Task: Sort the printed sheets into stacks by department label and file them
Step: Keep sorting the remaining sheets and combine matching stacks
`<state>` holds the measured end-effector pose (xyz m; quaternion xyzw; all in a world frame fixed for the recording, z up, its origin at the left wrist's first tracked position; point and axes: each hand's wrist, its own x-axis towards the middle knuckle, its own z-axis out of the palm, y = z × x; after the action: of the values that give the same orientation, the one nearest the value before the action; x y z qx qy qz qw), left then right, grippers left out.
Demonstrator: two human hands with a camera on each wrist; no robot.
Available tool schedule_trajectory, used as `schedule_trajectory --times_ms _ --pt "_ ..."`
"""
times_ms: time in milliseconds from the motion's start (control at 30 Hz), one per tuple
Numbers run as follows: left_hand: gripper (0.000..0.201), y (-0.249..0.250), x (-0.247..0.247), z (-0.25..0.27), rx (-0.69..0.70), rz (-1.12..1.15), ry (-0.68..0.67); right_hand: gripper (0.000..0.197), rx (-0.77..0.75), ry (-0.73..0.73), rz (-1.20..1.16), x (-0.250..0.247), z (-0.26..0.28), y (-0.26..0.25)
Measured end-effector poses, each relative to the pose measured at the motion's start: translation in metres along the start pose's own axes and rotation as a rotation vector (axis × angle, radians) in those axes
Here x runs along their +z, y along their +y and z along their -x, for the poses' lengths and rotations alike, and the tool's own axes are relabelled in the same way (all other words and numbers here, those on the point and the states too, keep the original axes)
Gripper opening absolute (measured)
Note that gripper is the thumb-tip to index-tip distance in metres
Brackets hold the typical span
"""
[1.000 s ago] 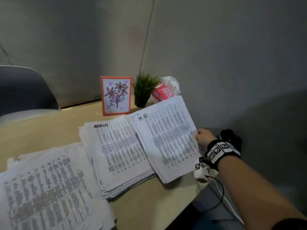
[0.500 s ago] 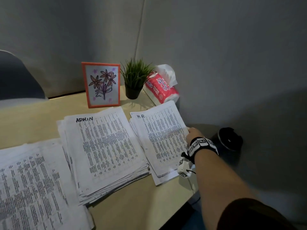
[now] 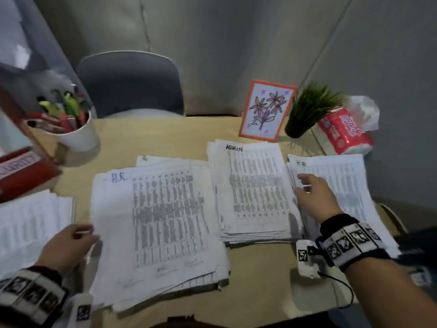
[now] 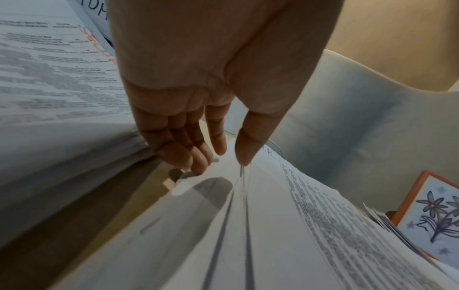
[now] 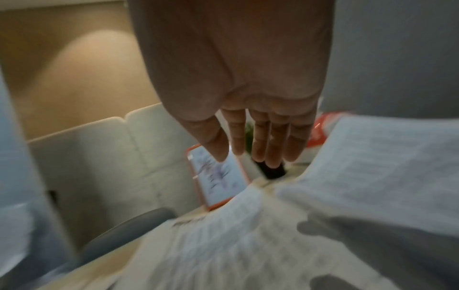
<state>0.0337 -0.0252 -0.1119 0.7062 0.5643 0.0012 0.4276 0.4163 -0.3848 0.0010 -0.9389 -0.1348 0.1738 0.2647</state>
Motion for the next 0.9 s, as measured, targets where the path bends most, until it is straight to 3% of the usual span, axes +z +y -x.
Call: schedule_trajectory --times_ms 33,167,267,367,467,600,800,900 --pt "0.022 0.02 0.001 0.014 -0.019 0.001 -0.013 0.039 -0.02 -0.077 -0.016 0.017 0.008 -0.016" --pt "0.027 0.025 -0.004 0.019 -0.079 0.056 -0.055 0.036 -0.098 -0.356 0.021 0.089 0.027 -0.066" --pt "0.029 0.024 -0.005 0.017 -0.058 0.084 -0.06 0.032 -0.059 -0.441 0.069 0.129 0.032 -0.095" --pt "0.035 0.022 -0.005 0.017 -0.077 0.15 -0.075 0.012 -0.005 -0.417 0.096 0.153 0.036 -0.114" --pt "0.042 0.024 -0.004 0.021 -0.078 0.16 -0.057 0.038 0.05 -0.419 0.051 0.168 0.044 -0.122" --pt "0.046 0.024 -0.006 0.022 -0.041 0.106 -0.047 0.032 0.106 -0.473 -0.016 0.181 0.056 -0.127" --pt "0.047 0.025 -0.009 0.024 -0.057 0.16 -0.085 0.05 0.133 -0.461 -0.077 0.187 0.062 -0.125" --pt "0.048 0.03 -0.009 0.029 -0.061 0.144 -0.093 0.035 0.113 -0.45 -0.114 0.188 0.059 -0.12"
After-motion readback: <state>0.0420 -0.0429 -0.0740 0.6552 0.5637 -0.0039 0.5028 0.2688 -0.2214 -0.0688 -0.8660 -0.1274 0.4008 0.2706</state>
